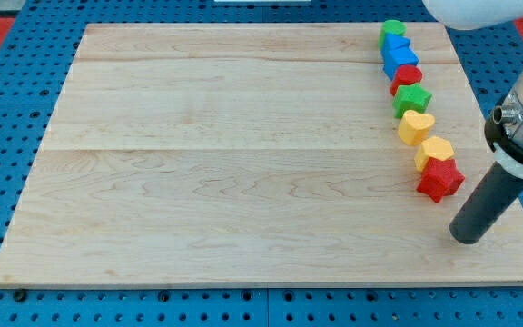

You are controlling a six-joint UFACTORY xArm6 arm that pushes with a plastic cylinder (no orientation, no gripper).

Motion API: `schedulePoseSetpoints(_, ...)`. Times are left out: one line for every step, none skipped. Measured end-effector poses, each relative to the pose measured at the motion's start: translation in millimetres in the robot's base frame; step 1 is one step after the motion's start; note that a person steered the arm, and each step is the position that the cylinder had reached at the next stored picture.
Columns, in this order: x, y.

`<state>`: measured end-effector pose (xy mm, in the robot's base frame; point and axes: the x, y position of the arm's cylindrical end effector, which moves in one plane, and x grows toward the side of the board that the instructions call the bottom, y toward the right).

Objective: Separate green circle from the blue triangle

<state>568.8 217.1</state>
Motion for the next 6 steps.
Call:
schedulePoseSetpoints(0,1)
schedulePoseSetpoints(0,2)
schedulePoseSetpoints(0,1)
schedulePoseSetpoints(0,1)
schedulePoseSetpoints(0,1)
schedulePoseSetpoints(9,33)
